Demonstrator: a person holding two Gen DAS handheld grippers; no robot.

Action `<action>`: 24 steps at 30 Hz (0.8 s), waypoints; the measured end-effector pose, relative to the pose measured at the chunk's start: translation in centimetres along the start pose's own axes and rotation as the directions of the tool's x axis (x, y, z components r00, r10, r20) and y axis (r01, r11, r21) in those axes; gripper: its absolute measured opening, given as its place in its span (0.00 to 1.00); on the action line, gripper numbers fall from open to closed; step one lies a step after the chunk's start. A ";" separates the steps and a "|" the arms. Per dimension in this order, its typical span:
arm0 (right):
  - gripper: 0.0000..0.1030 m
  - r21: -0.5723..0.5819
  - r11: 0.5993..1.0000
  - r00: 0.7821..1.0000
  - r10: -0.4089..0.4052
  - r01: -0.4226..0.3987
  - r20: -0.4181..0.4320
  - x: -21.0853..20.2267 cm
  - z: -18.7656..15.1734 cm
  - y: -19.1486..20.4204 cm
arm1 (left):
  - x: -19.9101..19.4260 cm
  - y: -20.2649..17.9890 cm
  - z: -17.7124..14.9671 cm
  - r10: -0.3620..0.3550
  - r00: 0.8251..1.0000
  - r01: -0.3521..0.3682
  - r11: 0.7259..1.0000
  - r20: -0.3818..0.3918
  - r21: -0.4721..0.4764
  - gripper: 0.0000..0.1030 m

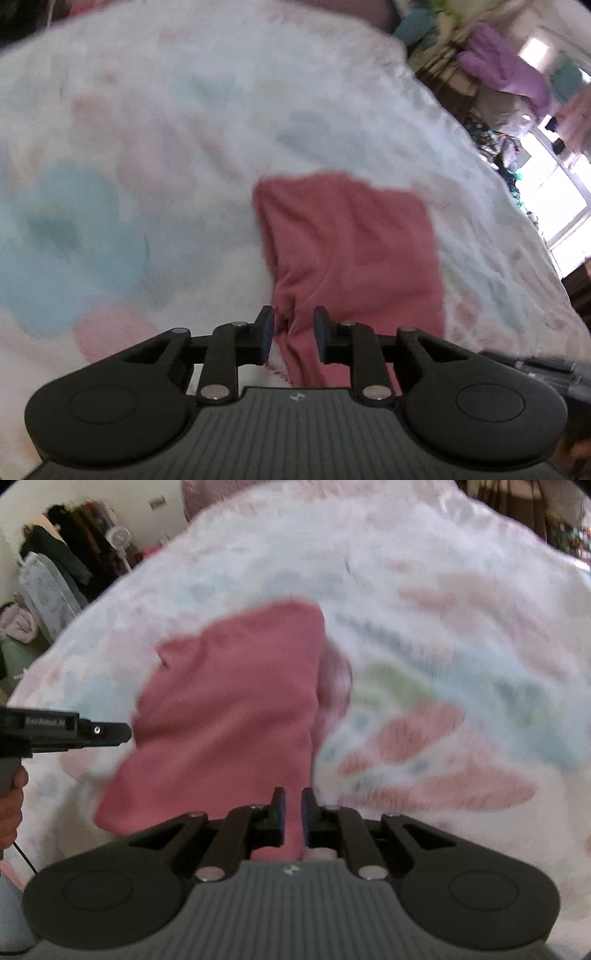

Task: Fold small clothes
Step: 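Open both grippers and pull them back from the folded shirt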

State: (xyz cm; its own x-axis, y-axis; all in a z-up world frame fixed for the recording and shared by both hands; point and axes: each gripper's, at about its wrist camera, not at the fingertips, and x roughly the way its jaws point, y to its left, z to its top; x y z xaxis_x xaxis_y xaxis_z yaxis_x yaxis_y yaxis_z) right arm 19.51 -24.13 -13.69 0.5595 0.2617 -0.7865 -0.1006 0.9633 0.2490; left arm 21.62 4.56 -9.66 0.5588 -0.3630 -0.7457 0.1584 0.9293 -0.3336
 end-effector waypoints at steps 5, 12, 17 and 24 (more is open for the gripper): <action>0.54 -0.079 0.996 0.983 -0.015 0.029 0.183 -6.5 1.4 2.7 | -6.9 -3.4 0.2 0.113 0.977 -0.136 0.984 0.183 0.119 0.59; 0.80 -0.138 0.982 0.925 -0.068 0.128 0.374 -13.4 0.4 7.1 | -12.9 -8.9 -3.5 0.245 0.858 -0.348 0.924 0.451 0.159 0.87; 0.80 -0.096 0.986 0.935 -0.096 0.137 0.343 -15.1 -1.6 9.4 | -14.5 -10.2 -5.9 0.274 0.868 -0.333 0.940 0.414 0.079 0.87; 0.80 -0.083 0.983 0.960 -0.138 0.162 0.243 -14.7 -5.1 11.1 | -13.3 -9.9 -8.8 0.319 0.916 -0.365 0.915 0.244 0.173 0.87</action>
State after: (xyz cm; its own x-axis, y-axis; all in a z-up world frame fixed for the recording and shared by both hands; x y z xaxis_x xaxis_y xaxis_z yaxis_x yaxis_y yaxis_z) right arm 5.97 -16.97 -2.31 0.7509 0.1036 -0.6523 -0.0762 0.9946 0.0702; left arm 5.46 -0.41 -1.50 0.7610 -0.0194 -0.6485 0.0820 0.9944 0.0665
